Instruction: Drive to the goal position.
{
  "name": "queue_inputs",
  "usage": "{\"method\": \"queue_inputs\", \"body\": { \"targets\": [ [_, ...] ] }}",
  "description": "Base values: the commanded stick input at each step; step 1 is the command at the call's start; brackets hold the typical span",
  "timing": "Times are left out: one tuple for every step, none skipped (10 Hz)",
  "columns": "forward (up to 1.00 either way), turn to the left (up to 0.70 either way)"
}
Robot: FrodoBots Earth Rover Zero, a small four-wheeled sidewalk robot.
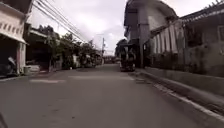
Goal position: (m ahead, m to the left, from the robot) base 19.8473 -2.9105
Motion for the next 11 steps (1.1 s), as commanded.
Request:
{"method": "queue_inputs", "body": {
  "targets": [
    [0.70,0.00],
    [0.70,0.00],
    [0.70,0.00],
    [0.70,0.00],
    [0.70,0.00],
    [0.70,0.00],
    [0.70,0.00],
    [0.70,0.00],
    [0.70,0.00],
    [0.70,0.00],
    [0.70,0.00]
  ]
}}
